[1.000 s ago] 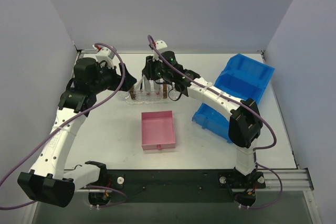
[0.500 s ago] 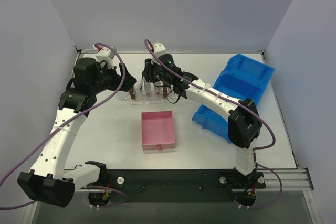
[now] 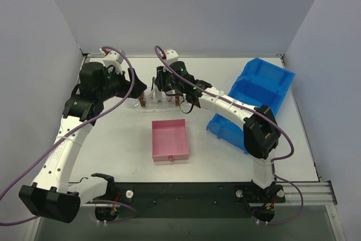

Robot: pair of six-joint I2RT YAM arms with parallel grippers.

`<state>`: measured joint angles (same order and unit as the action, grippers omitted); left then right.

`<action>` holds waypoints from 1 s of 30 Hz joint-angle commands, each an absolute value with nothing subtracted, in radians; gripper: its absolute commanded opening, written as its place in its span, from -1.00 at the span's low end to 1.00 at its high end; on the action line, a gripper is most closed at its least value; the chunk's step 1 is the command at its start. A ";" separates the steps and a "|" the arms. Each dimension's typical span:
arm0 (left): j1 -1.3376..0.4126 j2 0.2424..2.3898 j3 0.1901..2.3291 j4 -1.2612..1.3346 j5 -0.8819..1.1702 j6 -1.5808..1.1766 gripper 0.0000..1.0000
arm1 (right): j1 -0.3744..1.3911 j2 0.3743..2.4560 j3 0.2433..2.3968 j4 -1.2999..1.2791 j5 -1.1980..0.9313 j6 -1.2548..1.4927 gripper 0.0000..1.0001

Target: Prepare toiletry sets of a toothbrush and toothpaste on the tray

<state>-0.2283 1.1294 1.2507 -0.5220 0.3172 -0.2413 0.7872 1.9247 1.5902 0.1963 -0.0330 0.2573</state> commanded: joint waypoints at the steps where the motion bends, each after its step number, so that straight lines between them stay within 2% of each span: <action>1: -0.230 1.115 1.255 -0.509 0.314 -0.227 0.64 | 0.795 1.913 1.582 0.245 -0.006 0.255 -0.97; 30: -0.230 1.115 1.255 -0.509 0.310 -0.225 0.64 | 0.798 1.976 1.632 0.189 -0.035 0.279 -0.80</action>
